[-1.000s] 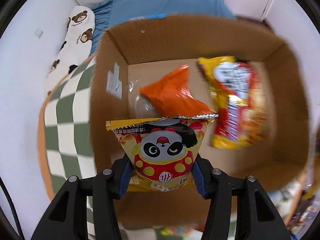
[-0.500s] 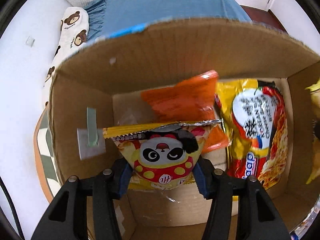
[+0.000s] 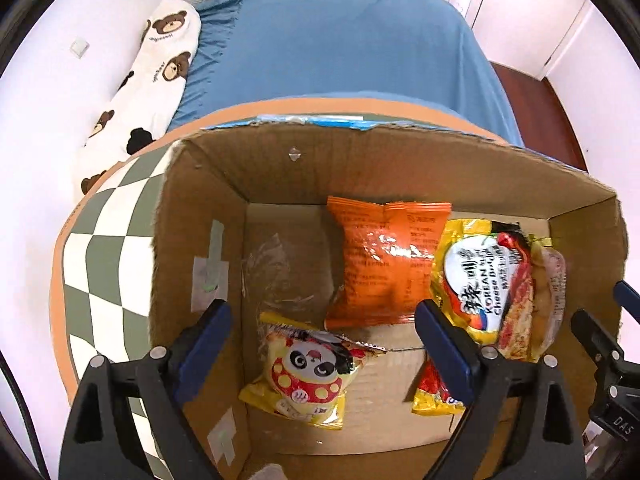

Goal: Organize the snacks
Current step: 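Carry both bags into the box and open both tools to release them, then move both tools back over the remaining snacks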

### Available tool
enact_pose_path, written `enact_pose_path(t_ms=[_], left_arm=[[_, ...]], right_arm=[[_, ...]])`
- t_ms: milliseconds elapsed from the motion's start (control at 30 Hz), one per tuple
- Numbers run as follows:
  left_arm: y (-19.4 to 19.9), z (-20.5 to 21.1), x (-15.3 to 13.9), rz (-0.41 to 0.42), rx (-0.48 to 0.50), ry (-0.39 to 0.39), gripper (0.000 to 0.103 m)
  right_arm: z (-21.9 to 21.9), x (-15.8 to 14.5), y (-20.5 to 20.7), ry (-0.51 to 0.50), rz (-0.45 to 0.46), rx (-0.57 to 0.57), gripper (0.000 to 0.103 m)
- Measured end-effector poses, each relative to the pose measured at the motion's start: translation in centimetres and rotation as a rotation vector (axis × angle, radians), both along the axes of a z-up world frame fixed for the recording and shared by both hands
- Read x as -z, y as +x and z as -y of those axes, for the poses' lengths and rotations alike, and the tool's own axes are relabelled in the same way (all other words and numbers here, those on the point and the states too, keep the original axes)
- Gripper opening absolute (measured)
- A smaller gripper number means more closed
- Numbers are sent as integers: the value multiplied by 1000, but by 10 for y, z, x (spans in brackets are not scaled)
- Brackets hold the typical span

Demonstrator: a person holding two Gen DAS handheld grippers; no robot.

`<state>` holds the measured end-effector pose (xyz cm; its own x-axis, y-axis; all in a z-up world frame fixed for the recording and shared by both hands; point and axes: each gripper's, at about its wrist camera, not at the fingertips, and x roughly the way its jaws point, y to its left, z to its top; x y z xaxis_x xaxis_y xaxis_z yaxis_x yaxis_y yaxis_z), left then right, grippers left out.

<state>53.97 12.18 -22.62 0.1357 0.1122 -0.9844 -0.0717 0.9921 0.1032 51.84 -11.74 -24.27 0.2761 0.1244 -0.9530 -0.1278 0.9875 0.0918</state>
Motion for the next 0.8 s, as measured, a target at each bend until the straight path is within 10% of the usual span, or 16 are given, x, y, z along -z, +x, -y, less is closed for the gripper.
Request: enact_pose_path(t_ms=[800], left_arm=[[-158, 34, -120, 348, 33, -59, 94]], right_arm=[[15, -101, -139, 90, 201, -14, 95]])
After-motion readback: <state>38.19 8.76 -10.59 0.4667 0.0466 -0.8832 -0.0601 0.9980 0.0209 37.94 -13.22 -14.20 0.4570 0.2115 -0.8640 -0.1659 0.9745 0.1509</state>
